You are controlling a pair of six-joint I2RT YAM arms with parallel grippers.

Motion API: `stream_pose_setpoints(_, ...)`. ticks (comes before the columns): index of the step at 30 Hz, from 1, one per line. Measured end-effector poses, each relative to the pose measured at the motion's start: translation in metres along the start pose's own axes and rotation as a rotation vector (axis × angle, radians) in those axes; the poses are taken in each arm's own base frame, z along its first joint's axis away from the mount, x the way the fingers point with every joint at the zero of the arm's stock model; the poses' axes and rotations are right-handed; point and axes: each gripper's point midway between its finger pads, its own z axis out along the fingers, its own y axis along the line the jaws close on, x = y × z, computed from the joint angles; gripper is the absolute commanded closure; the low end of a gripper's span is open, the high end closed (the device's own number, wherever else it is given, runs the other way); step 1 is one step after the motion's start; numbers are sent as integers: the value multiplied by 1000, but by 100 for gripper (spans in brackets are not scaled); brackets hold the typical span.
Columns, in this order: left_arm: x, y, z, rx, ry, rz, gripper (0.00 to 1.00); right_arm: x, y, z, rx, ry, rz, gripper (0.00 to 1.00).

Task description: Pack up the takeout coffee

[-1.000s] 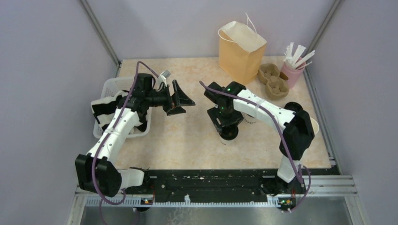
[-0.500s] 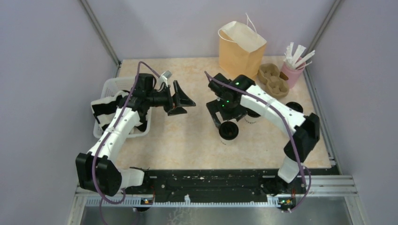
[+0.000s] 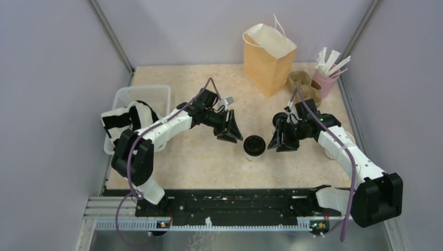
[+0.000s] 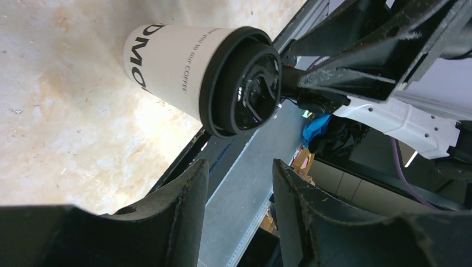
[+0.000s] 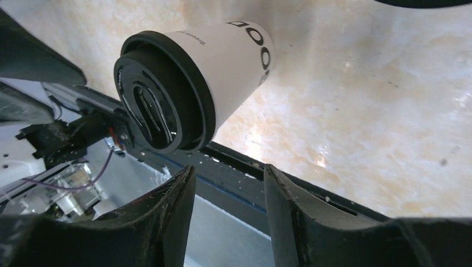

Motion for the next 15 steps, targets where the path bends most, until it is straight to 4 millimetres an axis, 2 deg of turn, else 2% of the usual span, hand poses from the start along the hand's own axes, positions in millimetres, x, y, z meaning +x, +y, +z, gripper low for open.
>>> stream_pose_setpoints(8, -10, 15, 18, 6, 9, -19, 70, -3, 11, 20, -132, -20, 13, 61)
stream_pose_setpoints(15, -15, 21, 28, 15, 11, -31, 73, -17, 13, 22, -162, -61, 1, 65)
